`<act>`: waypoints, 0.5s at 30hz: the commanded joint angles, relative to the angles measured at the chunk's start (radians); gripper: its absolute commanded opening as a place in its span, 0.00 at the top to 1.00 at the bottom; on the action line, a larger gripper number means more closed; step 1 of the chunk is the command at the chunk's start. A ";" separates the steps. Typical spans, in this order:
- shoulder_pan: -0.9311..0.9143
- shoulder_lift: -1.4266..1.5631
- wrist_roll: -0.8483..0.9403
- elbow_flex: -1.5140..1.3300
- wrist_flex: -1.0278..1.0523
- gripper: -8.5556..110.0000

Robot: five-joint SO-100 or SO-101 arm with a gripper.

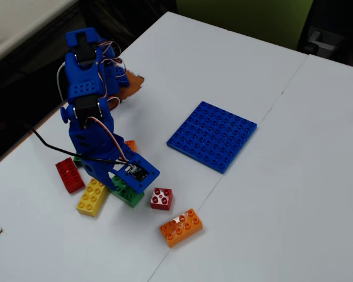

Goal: Pick up the 2x4 green block and go up the 8x8 blue block.

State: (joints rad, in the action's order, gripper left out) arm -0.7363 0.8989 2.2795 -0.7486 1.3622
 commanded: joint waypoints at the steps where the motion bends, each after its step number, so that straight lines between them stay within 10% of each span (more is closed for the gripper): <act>1: -0.008 -0.008 0.005 0.077 -0.018 0.68; 15: -0.003 -0.114 -0.020 0.097 -0.049 0.69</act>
State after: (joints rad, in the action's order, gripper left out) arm -0.7424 0.7747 2.2657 -0.7010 1.3269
